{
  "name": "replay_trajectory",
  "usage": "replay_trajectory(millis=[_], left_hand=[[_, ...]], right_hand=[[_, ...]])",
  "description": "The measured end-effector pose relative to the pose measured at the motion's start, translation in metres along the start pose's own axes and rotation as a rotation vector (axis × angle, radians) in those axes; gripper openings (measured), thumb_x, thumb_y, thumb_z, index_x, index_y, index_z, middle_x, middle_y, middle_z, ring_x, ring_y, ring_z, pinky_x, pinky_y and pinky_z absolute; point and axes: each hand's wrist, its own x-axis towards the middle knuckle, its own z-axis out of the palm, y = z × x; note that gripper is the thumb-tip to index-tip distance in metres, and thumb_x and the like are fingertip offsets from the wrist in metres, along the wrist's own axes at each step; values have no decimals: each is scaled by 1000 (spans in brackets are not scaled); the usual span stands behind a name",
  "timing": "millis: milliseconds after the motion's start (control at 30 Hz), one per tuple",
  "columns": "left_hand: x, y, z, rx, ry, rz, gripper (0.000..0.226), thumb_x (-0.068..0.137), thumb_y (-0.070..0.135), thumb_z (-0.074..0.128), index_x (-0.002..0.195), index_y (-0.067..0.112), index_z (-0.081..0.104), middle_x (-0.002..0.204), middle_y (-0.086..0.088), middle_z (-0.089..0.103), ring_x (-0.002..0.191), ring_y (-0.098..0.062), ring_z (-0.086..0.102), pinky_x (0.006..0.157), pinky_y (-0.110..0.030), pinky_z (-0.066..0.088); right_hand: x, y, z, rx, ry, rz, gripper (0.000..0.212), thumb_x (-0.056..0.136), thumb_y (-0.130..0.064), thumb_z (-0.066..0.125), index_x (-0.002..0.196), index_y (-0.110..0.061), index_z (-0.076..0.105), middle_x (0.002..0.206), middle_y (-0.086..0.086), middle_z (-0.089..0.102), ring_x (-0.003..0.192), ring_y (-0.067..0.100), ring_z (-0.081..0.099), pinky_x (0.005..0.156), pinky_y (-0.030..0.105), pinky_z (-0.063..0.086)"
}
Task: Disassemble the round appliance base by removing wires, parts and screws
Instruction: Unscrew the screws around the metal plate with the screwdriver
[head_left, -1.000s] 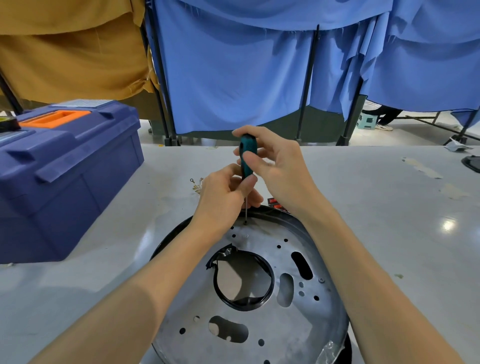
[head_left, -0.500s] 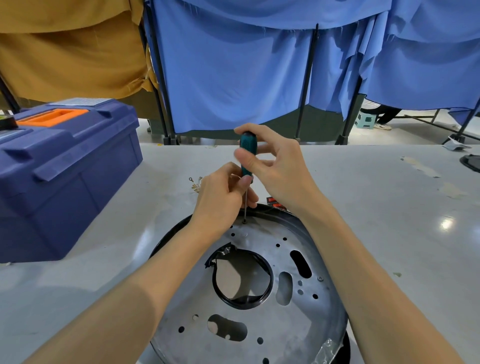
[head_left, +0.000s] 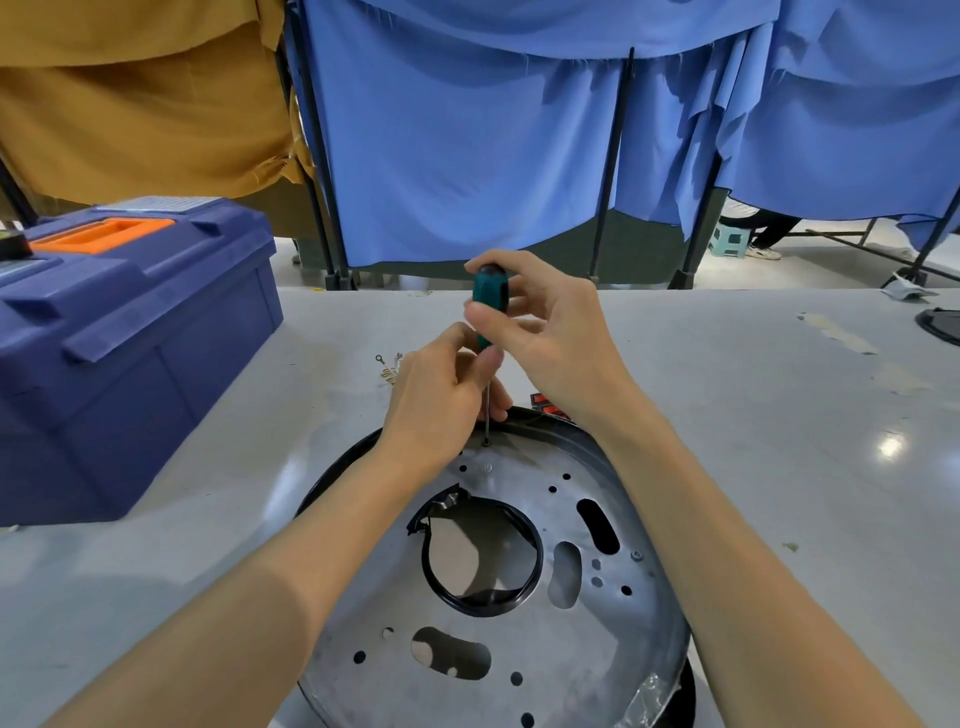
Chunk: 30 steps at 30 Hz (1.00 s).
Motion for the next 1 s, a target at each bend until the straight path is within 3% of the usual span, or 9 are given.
replay_trajectory(millis=[100,200,300,400,533,667,833,1000], left_hand=[[0,0,-1,-23,13,-14,17,92,22,63,103,11,58,65,-6,69,62,-27,69,71,-53,57],[0,-1,-3,-101,32,-44,18,93,24,62,83,11,55,65,-12,69,62,-34,68,70,-56,57],[0,-2,-3,-77,-12,-18,16,101,20,49,93,11,61,70,-9,70,67,-33,68,74,-55,56],[1,-5,-1,-23,-8,-19,10,99,14,50,99,12,61,68,-4,71,68,-27,69,78,-53,55],[0,-4,-1,-2,31,-5,15,92,19,62,107,16,60,65,-4,69,62,-23,69,72,-51,58],[0,-2,-3,-11,29,15,20,94,26,61,104,8,57,75,-9,68,64,-27,69,72,-53,57],[1,-3,-2,-32,-10,-10,19,102,13,44,104,9,63,79,-9,70,71,-27,70,79,-52,56],[2,-4,-2,-30,26,-18,8,95,12,57,91,8,61,66,-3,69,64,-22,70,76,-52,56]], right_hand=[[0,0,2,-48,38,-13,30,83,-20,74,113,-24,68,101,-5,59,86,4,57,74,16,50],[1,-1,-2,-58,60,-22,41,85,-13,72,123,-25,65,91,-8,63,74,1,55,74,19,50],[1,1,-6,-74,54,-11,40,89,0,63,123,-20,64,94,-5,65,80,7,60,80,26,54],[0,0,-3,-37,8,-12,33,92,3,55,118,-17,64,102,6,67,87,16,67,80,25,55],[-2,-1,1,-44,-13,-19,32,85,-16,72,114,-25,66,105,-2,60,92,10,59,79,23,54],[-1,-1,-2,-51,16,-18,46,82,-2,70,122,-24,65,97,-5,66,80,4,58,75,19,53],[0,1,-4,-29,10,2,39,86,6,62,118,-15,64,97,5,69,94,24,66,87,38,55],[0,0,0,-65,32,-7,32,87,-18,70,118,-24,66,105,1,59,89,7,56,75,15,50]])
